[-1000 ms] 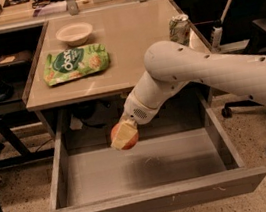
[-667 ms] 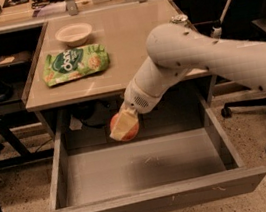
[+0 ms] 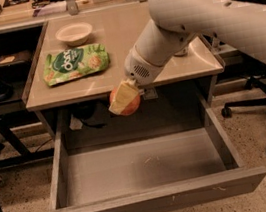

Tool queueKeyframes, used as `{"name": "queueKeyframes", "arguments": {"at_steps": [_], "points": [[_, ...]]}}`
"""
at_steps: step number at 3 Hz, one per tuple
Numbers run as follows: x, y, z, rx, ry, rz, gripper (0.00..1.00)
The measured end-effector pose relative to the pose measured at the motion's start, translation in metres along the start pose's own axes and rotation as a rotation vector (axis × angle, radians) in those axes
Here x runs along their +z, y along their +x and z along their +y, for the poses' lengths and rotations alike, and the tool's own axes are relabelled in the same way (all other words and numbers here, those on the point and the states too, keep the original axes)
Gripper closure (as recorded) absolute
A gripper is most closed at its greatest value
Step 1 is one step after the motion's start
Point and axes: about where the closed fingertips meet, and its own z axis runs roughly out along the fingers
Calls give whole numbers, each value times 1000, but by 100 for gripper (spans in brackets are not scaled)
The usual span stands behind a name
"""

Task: Pick apple from top drawer and place on counter

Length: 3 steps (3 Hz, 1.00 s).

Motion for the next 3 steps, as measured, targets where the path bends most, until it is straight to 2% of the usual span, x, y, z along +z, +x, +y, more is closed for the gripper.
{"name": "queueKeyframes", "arguments": {"at_steps": [3], "points": [[-18,-41,-104,-43,77,-8,100]]}}
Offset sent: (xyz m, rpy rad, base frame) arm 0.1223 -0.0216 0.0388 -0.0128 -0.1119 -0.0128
